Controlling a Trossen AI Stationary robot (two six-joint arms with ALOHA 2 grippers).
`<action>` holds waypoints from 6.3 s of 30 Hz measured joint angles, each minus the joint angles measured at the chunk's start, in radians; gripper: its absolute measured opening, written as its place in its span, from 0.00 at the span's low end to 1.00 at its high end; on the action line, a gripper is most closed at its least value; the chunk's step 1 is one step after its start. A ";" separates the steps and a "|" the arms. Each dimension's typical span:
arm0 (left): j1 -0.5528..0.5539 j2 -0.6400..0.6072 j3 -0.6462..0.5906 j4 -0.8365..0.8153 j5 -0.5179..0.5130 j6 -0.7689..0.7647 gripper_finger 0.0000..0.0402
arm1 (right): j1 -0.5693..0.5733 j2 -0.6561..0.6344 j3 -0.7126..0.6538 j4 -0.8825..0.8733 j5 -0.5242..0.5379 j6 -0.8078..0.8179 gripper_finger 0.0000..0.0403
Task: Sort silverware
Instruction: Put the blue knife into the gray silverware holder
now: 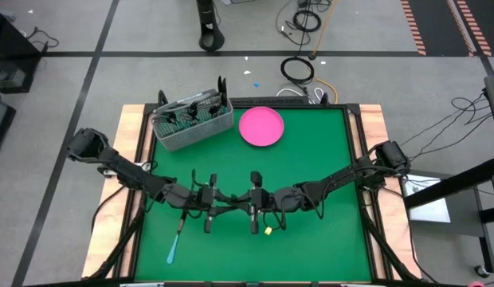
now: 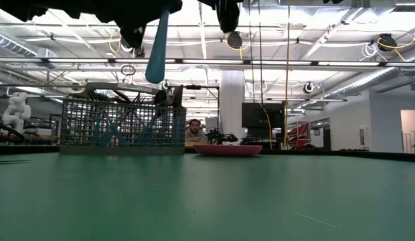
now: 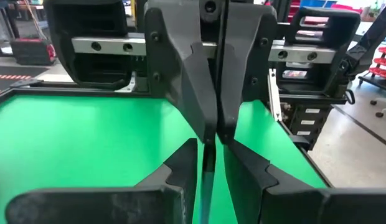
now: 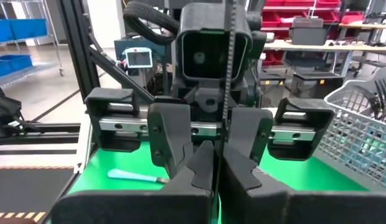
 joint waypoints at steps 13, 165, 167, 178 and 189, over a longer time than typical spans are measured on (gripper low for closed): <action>0.000 0.000 -0.001 -0.007 0.017 0.036 0.05 | 0.001 0.000 0.000 0.000 -0.003 0.005 0.00; -0.284 0.037 0.203 -1.429 0.532 -1.366 0.16 | -0.052 -0.241 -0.001 -0.604 0.207 -0.013 0.52; -0.274 0.040 0.203 -1.425 0.531 -1.365 0.17 | -0.052 -0.241 -0.001 -0.604 0.207 -0.006 0.52; -0.243 0.040 0.203 -1.430 0.469 -1.411 0.40 | -0.051 -0.241 -0.001 -0.611 0.204 0.005 0.52; -0.266 0.110 0.203 -1.425 0.501 -1.579 0.40 | -0.051 -0.241 -0.001 -0.632 0.204 0.036 0.52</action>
